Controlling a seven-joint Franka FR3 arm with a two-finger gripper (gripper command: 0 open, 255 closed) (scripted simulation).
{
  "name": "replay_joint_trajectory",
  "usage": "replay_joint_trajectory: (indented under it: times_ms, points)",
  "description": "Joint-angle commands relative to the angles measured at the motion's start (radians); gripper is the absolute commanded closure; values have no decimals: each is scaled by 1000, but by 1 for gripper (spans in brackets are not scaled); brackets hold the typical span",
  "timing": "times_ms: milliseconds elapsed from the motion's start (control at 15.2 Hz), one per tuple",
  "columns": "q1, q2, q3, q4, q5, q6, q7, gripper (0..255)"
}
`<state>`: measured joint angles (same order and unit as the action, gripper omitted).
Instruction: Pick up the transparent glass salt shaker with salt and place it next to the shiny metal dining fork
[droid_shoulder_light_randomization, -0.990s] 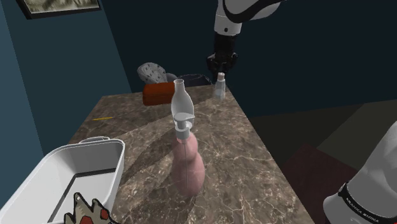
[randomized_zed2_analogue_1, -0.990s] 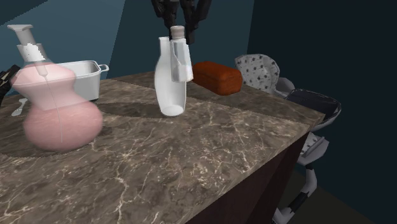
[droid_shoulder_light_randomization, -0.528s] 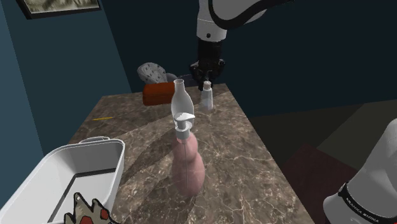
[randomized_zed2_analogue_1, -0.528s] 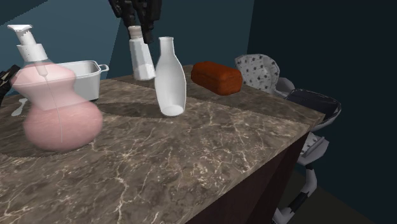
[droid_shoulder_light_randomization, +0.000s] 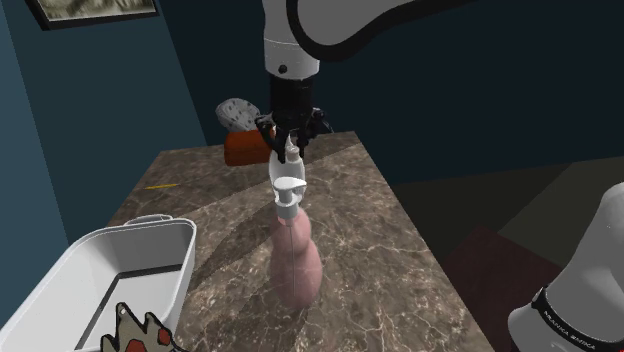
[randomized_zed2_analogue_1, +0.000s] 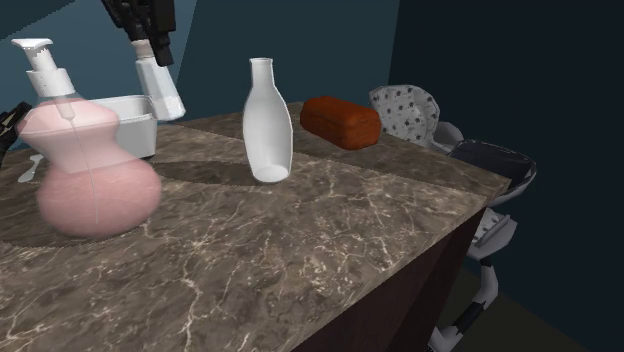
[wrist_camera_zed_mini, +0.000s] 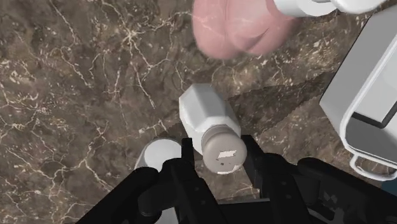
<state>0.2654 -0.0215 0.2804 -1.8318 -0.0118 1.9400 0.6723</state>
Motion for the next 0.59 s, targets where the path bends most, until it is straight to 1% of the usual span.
replay_joint_trajectory:
  times_ms: [0,264,528]
  points:
    - [21,31,23,36,-15,-7,50,255]
    - [72,106,68,125,-55,-29,154,255]
    - [134,199,105,239,-105,-62,256,255]
